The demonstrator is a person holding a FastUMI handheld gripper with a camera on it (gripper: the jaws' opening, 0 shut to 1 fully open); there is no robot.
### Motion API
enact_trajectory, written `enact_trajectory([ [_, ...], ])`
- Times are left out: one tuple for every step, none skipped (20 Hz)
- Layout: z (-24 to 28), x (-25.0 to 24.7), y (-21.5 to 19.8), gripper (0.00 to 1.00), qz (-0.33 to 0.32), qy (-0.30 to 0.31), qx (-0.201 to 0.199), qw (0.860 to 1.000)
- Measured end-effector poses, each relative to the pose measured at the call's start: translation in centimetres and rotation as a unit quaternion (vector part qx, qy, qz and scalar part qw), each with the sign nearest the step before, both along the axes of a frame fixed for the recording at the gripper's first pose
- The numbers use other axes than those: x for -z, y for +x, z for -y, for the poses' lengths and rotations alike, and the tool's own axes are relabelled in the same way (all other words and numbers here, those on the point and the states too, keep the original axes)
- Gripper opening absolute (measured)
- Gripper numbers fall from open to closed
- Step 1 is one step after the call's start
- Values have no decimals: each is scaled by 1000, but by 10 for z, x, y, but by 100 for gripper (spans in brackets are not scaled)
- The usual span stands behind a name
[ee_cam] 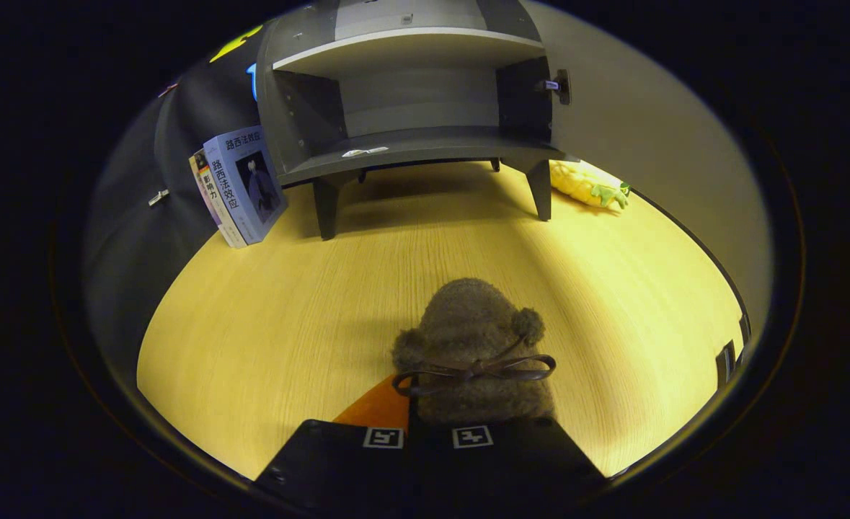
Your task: Open the shoe cabinet door, grab the shoes and put them into the shoe cabinet, then close the shoe cabinet door.
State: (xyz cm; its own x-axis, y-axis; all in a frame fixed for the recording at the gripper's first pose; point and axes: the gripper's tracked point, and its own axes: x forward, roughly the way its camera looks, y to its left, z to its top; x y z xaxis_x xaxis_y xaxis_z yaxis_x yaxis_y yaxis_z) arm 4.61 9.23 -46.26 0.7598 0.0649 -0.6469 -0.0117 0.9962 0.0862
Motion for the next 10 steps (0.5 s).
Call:
enact_trajectory([
  [1, -2, -1, 10, -2, 0, -2, 1000],
  [2, -6, -2, 10, -4, 4, 0, 1000],
  [4, -13, -2, 10, -2, 7, 2, 1000],
  [6, -24, -1, 10, 4, 12, 3, 1000],
  [7, -37, 0, 10, 8, 15, 2, 1000],
  [9, -53, 0, 10, 14, 18, 0, 1000],
  [11, -68, 1, 10, 19, 19, 0, 1000],
  [13, -86, 1, 10, 23, 21, 0, 1000],
  [15, -105, 2, 10, 28, 25, 2, 999],
  [16, -123, 1, 10, 30, 30, 2, 999],
])
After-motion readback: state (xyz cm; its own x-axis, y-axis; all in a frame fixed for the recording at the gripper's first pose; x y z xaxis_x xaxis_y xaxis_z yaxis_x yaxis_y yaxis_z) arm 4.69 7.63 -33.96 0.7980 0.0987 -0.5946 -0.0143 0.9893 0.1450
